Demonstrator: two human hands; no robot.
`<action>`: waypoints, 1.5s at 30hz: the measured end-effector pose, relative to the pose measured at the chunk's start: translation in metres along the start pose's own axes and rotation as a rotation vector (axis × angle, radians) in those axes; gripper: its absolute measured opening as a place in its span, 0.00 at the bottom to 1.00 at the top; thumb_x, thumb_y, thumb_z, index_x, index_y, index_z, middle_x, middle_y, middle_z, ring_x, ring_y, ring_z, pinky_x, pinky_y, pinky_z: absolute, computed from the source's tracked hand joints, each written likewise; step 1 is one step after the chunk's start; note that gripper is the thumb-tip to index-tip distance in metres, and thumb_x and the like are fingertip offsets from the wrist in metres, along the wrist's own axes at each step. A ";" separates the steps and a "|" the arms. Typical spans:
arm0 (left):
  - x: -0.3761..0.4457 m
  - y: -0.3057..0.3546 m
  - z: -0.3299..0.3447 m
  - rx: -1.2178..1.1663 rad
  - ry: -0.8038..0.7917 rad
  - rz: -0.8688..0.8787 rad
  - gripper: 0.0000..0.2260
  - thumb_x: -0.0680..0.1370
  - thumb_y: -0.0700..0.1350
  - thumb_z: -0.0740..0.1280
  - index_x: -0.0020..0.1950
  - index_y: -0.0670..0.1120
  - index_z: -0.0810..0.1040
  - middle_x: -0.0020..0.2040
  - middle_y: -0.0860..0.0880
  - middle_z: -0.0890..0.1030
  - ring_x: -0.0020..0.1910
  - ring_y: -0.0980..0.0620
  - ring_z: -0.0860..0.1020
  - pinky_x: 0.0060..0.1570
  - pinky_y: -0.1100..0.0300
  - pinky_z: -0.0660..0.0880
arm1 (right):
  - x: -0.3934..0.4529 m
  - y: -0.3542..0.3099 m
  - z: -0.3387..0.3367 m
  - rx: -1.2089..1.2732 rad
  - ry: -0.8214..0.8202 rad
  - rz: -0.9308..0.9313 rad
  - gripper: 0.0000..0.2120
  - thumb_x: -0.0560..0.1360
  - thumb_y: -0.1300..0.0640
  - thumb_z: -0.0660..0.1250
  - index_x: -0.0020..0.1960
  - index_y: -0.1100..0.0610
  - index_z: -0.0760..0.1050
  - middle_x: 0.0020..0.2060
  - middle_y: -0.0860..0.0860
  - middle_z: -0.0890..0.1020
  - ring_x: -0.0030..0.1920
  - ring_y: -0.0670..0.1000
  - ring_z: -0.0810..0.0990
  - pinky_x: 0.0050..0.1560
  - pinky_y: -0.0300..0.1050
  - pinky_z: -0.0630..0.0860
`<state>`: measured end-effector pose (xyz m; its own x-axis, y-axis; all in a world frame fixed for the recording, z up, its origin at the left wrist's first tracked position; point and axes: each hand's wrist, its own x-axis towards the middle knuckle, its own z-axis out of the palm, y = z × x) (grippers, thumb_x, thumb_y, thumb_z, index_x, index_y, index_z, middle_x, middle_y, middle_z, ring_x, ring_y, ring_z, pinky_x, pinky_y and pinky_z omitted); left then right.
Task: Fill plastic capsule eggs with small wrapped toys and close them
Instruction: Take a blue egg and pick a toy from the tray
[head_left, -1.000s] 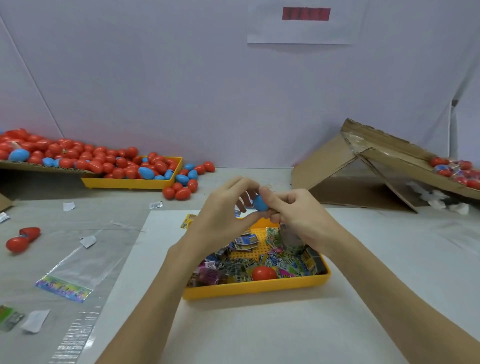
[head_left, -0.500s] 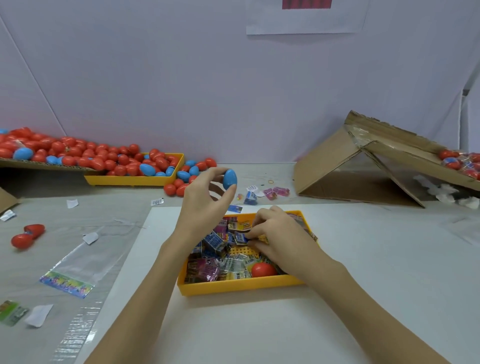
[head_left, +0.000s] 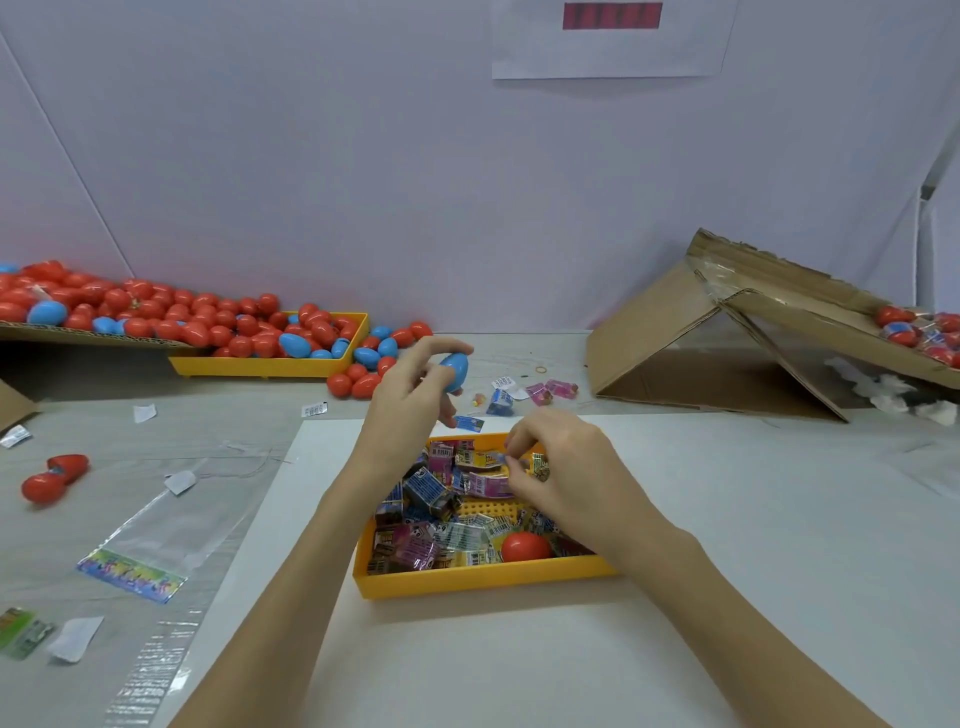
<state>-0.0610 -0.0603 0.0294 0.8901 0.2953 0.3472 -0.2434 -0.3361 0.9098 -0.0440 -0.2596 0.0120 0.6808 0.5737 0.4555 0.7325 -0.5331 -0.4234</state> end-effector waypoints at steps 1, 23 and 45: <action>0.000 0.002 0.001 -0.106 -0.023 -0.065 0.15 0.85 0.38 0.56 0.57 0.48 0.81 0.40 0.44 0.76 0.35 0.49 0.77 0.36 0.56 0.80 | 0.000 0.001 -0.002 0.045 0.025 0.037 0.04 0.78 0.59 0.72 0.46 0.55 0.78 0.49 0.49 0.83 0.51 0.47 0.79 0.54 0.45 0.78; -0.020 0.015 0.029 -0.213 -0.401 -0.265 0.14 0.82 0.55 0.68 0.52 0.45 0.84 0.32 0.50 0.74 0.26 0.54 0.65 0.26 0.64 0.64 | 0.000 0.011 -0.013 0.337 0.374 0.090 0.06 0.77 0.60 0.75 0.49 0.56 0.78 0.44 0.46 0.81 0.45 0.47 0.80 0.43 0.37 0.78; -0.022 0.018 0.023 -0.037 -0.381 -0.078 0.13 0.83 0.48 0.68 0.64 0.50 0.68 0.47 0.47 0.81 0.35 0.59 0.74 0.38 0.66 0.73 | 0.001 0.021 -0.027 0.861 0.198 0.547 0.06 0.77 0.52 0.74 0.50 0.53 0.86 0.41 0.51 0.87 0.39 0.47 0.85 0.36 0.40 0.81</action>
<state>-0.0761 -0.0938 0.0327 0.9842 -0.0371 0.1734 -0.1766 -0.2910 0.9403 -0.0286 -0.2867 0.0244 0.9650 0.2333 0.1202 0.1285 -0.0207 -0.9915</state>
